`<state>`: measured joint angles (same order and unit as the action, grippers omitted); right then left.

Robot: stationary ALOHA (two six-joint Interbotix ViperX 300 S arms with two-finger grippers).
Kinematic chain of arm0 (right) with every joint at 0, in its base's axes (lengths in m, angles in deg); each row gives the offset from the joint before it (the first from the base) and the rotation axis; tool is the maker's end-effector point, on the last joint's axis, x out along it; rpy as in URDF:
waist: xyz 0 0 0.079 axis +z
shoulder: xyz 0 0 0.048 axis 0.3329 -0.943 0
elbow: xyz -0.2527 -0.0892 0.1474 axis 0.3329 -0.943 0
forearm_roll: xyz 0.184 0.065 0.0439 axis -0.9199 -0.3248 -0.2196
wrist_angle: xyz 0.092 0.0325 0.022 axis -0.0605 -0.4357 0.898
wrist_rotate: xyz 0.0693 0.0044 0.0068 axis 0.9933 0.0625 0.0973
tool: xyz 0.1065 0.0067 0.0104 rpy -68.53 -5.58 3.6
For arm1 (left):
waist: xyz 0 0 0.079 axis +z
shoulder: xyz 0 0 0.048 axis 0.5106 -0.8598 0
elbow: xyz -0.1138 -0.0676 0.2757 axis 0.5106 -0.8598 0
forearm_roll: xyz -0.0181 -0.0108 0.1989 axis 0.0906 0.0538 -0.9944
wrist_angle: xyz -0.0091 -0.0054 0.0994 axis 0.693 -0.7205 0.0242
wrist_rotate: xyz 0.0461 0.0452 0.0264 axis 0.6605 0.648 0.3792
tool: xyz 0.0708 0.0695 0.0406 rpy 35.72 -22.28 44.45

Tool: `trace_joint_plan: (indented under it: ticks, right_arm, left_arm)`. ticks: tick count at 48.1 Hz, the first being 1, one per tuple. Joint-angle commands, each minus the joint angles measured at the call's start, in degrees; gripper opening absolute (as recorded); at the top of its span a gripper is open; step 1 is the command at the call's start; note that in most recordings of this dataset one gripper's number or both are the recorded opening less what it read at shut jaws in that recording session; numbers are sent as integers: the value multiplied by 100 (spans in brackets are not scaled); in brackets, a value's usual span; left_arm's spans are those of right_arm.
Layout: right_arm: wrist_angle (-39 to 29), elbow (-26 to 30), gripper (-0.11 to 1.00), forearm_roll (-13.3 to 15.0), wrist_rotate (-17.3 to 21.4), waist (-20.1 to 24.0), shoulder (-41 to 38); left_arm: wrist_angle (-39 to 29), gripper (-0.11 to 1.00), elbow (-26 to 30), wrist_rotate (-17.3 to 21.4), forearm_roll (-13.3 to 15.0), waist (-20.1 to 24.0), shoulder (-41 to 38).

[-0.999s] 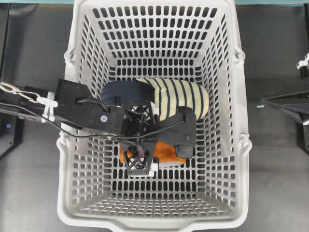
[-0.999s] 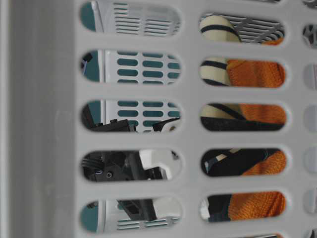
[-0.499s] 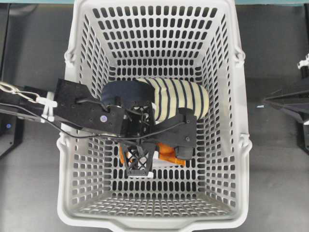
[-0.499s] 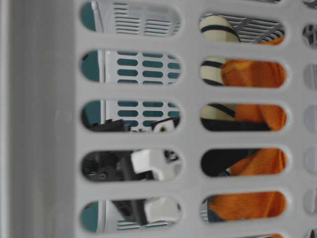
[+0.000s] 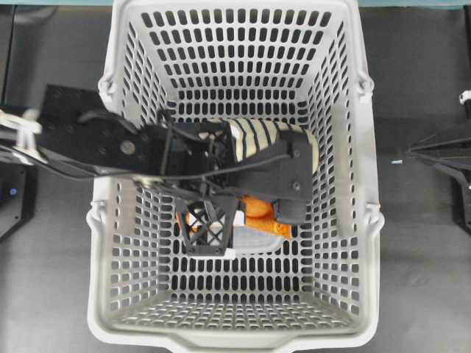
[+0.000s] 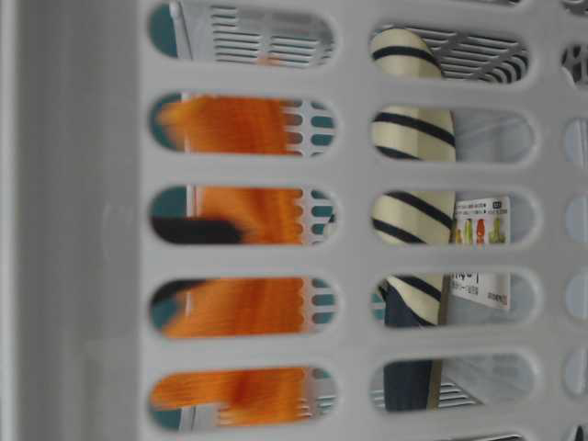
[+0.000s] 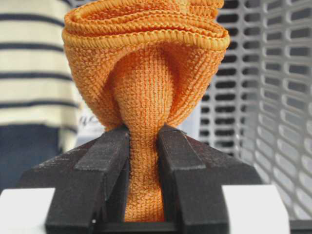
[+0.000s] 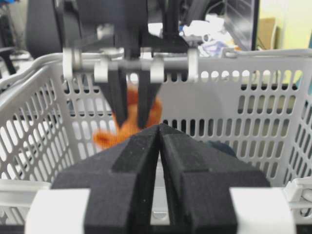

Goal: Pick up the orange cloth from the shopping basket with the left arm.
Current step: 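Lift the pinched orange cloth upward out of the basket with the left gripper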

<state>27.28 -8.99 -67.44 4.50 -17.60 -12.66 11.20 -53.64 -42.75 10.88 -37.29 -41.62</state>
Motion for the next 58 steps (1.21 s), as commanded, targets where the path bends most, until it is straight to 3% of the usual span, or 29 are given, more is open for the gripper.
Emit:
trace_joint_plan:
  ticks: [1, 12, 58]
  right_arm:
    - [9, 35, -1, -18, 0, 0, 9]
    - [9, -9, -1, -9, 0, 0, 53]
    - [18, -18, -1, -18, 0, 0, 62]
  left_arm:
    - [-659, 15, 659, -9, -18, -9, 220]
    - [-1485, 15, 1468, -9, -18, -9, 176]
    - [-1441, 15, 1477, 0, -18, 53, 149]
